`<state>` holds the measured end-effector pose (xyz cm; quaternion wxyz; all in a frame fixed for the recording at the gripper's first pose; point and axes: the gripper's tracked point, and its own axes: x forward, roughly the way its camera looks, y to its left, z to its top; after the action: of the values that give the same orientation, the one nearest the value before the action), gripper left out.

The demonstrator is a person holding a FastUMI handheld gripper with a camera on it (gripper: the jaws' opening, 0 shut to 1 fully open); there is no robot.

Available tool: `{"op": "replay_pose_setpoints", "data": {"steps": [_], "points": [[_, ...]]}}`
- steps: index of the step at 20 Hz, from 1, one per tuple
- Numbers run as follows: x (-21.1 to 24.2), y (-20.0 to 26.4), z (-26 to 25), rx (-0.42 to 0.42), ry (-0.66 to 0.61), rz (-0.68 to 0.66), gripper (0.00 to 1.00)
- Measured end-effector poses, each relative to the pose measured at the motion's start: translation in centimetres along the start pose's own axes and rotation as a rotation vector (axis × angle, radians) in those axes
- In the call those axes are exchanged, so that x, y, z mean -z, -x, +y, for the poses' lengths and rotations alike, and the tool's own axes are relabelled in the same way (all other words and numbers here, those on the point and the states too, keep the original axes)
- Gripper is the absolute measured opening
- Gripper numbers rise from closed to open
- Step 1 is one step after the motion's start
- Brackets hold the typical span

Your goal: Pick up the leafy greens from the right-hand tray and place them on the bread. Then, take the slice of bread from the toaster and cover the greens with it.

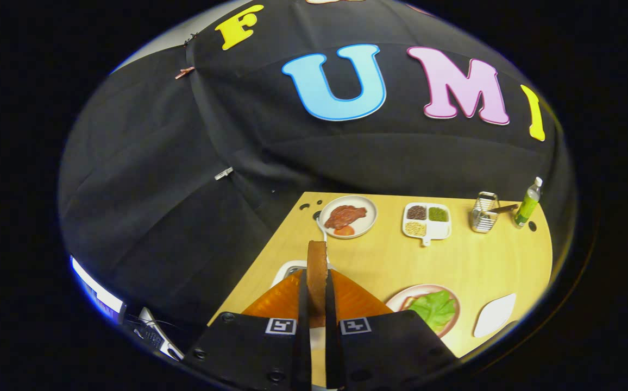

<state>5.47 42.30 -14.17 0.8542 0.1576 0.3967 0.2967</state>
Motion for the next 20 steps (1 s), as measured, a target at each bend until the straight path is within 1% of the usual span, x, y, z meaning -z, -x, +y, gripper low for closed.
{"op": "replay_pose_setpoints", "data": {"steps": [4, 6, 12, 14, 18, 20], "points": [[0.4, 1.6, -6.0, 0.084, 0.007, -0.018, 0.14], [1.1, 2.1, -9.3, 0.141, 0.015, -0.018, 0.15], [4.8, 1.2, -17.2, 0.285, 0.003, 0.011, 0.14], [6.0, -0.3, -18.1, 0.297, -0.033, 0.024, 0.15], [9.5, -2.7, -17.7, 0.267, -0.12, 0.071, 0.15], [10.8, -4.2, -17.0, 0.241, -0.163, 0.066, 0.15]]}}
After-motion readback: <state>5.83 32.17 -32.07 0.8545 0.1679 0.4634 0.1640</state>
